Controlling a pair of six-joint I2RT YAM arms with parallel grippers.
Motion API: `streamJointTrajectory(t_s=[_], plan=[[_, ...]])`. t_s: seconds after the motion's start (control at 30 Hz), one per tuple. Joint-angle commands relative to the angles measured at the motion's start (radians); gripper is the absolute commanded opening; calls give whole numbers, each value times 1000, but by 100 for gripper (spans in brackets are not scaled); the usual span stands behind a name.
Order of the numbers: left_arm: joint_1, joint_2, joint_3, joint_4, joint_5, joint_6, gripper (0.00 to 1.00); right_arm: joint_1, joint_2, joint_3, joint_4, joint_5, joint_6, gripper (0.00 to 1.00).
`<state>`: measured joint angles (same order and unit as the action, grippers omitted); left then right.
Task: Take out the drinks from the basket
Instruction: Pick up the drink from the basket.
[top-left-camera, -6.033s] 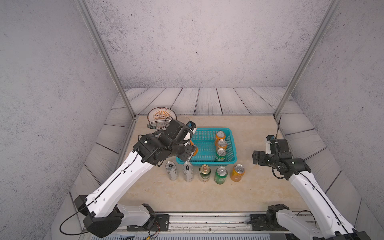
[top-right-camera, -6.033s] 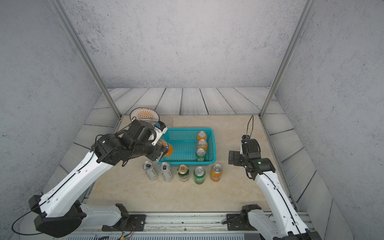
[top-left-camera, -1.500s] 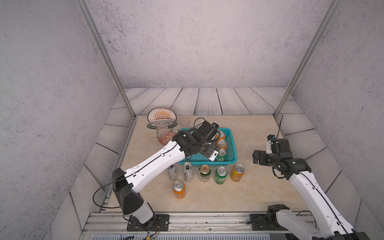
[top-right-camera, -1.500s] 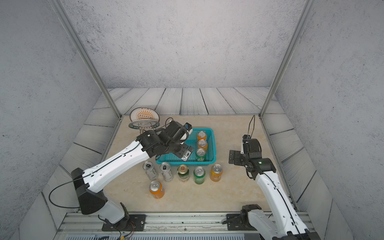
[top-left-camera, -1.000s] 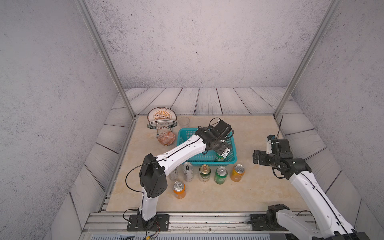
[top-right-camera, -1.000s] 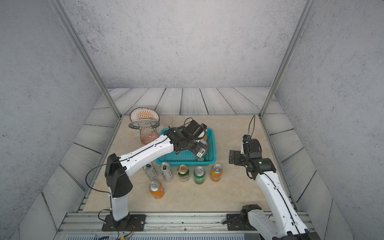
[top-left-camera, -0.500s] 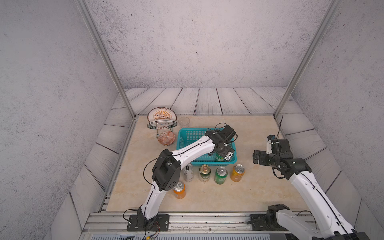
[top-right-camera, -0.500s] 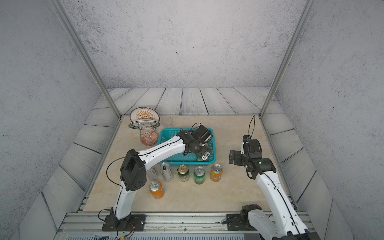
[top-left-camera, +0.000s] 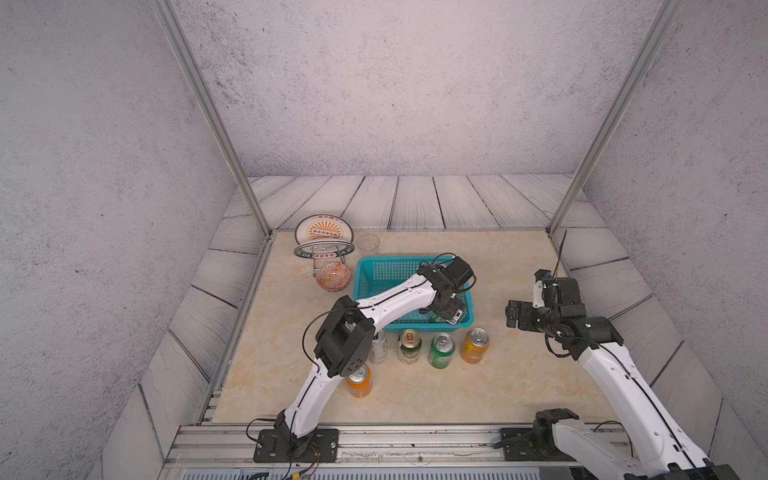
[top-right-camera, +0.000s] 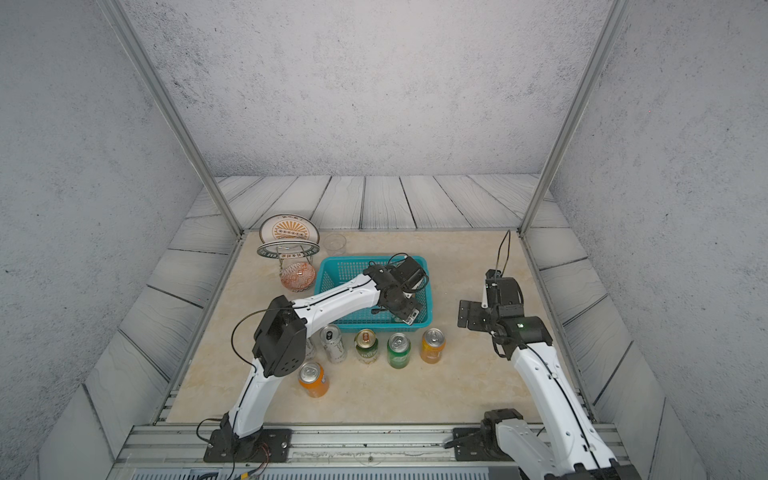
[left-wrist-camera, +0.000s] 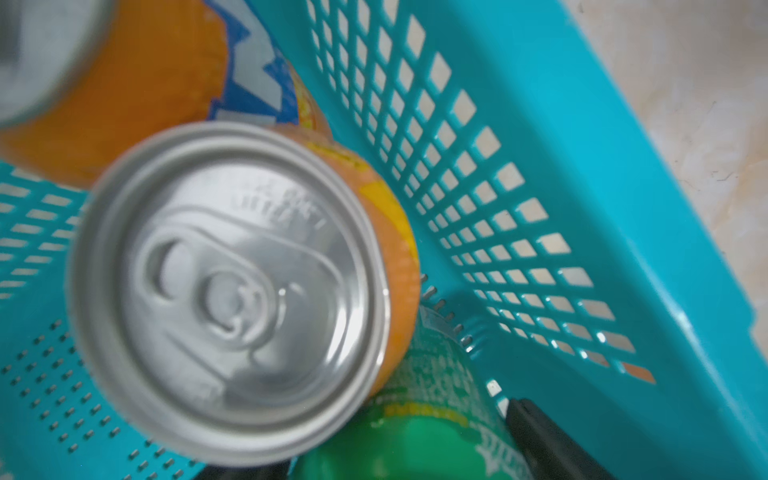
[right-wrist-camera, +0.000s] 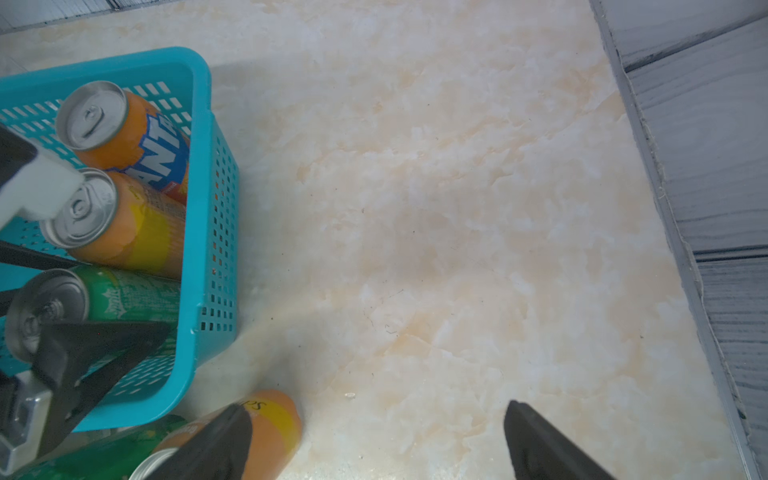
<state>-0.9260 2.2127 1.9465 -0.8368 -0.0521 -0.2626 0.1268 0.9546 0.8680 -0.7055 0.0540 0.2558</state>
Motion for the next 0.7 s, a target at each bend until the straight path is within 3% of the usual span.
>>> streamJointTrajectory(t_s=[0.0, 0.4, 0.67], plan=[[-2, 4, 27, -30, -2, -3, 79, -5, -28, -11, 0, 4, -9, 99], [-3, -58, 25, -60, -1, -2, 63, -5, -30, -15, 1, -4, -9, 99], [-3, -173, -23, -63, -28, -4, 61, -4, -29, -15, 3, -6, -9, 100]])
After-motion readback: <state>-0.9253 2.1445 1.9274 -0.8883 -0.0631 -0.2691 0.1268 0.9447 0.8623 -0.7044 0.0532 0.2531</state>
